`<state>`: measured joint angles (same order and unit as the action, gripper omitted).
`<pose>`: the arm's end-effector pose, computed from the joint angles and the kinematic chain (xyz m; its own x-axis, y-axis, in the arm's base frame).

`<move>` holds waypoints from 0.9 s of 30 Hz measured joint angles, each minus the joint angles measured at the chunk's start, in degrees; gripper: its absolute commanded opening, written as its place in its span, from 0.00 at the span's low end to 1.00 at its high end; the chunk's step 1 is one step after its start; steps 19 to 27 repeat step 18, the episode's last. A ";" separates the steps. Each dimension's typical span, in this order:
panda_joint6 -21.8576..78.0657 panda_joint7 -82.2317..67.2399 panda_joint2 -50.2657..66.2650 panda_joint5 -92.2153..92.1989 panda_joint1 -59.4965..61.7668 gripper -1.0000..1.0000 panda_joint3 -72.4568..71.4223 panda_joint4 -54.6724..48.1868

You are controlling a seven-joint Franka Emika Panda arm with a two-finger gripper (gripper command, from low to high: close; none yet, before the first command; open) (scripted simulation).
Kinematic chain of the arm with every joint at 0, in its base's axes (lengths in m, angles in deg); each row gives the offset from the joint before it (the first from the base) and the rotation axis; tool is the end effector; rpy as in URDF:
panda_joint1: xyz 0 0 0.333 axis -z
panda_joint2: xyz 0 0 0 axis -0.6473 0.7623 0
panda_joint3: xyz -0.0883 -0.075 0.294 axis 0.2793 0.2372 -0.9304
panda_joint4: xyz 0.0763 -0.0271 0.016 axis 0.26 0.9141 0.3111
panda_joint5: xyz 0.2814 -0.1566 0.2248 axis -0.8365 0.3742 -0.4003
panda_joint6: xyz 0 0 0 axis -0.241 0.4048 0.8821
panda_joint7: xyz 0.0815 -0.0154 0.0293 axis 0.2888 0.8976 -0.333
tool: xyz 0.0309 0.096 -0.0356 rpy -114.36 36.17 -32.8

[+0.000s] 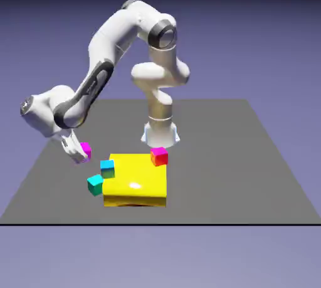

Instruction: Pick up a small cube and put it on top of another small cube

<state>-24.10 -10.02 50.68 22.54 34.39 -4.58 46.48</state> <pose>0.3530 -0.3369 0.2168 -0.5200 -0.7784 -0.3515 -0.8204 0.3406 0.4593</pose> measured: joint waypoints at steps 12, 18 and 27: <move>3.00 15.02 1.00 -26.88 -0.56 0.00 5.23 4.24; -0.99 11.29 6.42 -34.50 -0.28 1.00 -0.88 6.18; -0.99 11.29 6.42 -34.50 -0.28 1.00 -0.88 6.18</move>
